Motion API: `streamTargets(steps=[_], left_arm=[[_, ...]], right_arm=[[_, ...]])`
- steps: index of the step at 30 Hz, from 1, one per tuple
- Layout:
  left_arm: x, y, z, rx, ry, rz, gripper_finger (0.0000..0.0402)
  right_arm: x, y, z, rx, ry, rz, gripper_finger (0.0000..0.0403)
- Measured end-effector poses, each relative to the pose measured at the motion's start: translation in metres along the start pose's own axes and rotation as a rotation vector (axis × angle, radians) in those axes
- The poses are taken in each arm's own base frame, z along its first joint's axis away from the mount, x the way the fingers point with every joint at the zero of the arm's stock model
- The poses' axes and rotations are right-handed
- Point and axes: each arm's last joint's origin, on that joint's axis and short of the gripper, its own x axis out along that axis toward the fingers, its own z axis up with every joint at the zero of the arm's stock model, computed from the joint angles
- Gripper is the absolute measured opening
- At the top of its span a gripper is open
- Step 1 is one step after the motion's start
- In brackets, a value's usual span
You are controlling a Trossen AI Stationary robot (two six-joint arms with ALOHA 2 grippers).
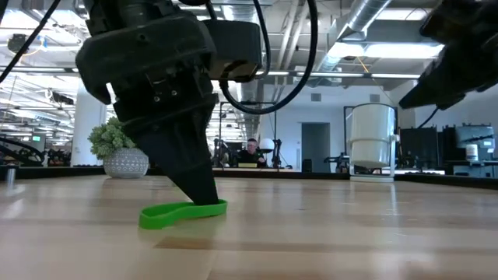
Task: Pick and place items into bin
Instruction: Put the bottom green rubberband into the black basket
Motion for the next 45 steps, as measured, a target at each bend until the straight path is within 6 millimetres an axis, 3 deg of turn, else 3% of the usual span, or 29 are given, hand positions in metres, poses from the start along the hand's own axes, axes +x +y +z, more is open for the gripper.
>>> streamTargets(steps=[8, 17, 21, 26, 33, 45], left_arm=[[0.001, 0.002, 0.005, 0.124, -0.038, 0.043, 0.0009], [-0.02, 0.007, 0.05, 0.261, -0.163, 0.211, 0.0002], [-0.024, 0.016, 0.065, 0.271, -0.17, 0.238, 0.0], [-0.023, 0.022, 0.07, 0.286, -0.167, 0.231, 0.0], [-0.02, 0.031, 0.076, 0.299, -0.162, 0.242, 0.0], [-0.021, 0.034, 0.075, 0.309, -0.14, 0.253, 0.0]], right_arm=[[0.038, 0.005, -0.001, 0.032, 0.01, -0.01, 0.0009], [0.076, 0.039, 0.0, 0.006, -0.179, 0.297, 0.0026], [0.092, 0.042, -0.012, -0.028, -0.141, 0.288, 0.005], [0.117, 0.037, -0.024, 0.027, -0.058, 0.217, 0.0074], [0.144, 0.043, -0.009, 0.073, -0.125, 0.233, 0.0087], [0.154, 0.033, 0.003, 0.096, -0.116, 0.243, 0.0087]])
